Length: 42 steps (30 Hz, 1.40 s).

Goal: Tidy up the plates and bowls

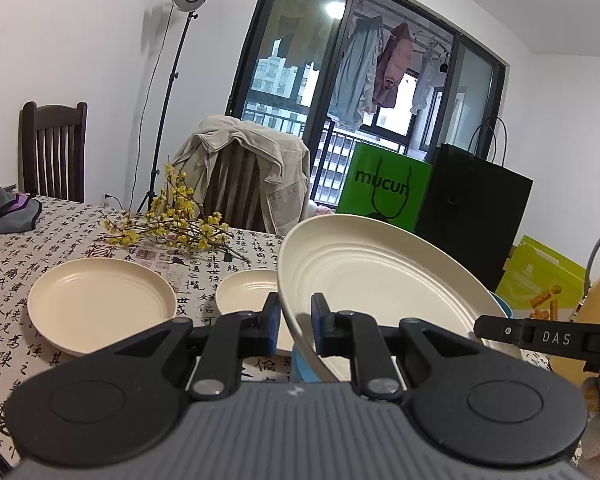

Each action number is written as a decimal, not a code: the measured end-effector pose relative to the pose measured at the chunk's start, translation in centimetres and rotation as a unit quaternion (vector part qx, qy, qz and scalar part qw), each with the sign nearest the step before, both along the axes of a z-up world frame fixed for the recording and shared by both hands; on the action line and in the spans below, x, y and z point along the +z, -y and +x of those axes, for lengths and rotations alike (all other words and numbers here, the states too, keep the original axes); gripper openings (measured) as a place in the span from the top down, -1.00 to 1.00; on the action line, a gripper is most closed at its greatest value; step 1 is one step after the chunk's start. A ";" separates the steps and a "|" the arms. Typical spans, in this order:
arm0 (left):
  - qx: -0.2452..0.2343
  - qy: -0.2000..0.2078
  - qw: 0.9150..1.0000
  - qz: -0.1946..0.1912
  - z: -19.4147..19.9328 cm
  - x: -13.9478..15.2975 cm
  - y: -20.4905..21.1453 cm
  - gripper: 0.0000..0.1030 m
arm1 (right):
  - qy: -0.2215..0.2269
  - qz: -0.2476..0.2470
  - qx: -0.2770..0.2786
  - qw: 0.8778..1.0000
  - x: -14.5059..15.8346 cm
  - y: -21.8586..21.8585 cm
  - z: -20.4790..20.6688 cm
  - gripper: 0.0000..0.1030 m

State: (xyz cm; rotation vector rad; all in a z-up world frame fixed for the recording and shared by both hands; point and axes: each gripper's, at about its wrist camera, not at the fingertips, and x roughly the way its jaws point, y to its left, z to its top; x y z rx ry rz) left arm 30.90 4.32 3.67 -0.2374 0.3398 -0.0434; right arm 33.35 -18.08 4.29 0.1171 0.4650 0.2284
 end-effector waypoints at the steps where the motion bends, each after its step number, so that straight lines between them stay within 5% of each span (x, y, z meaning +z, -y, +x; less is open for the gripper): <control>1: -0.001 0.000 1.000 0.001 -0.1 0.0 0.1 0.69 | 0.000 0.001 0.000 1.000 0.0 0.2 -0.2 0.72; 42: -0.040 0.008 0.999 0.026 -7.0 -0.4 4.6 0.67 | 0.002 0.010 -0.026 1.000 -1.2 5.4 -8.4 0.72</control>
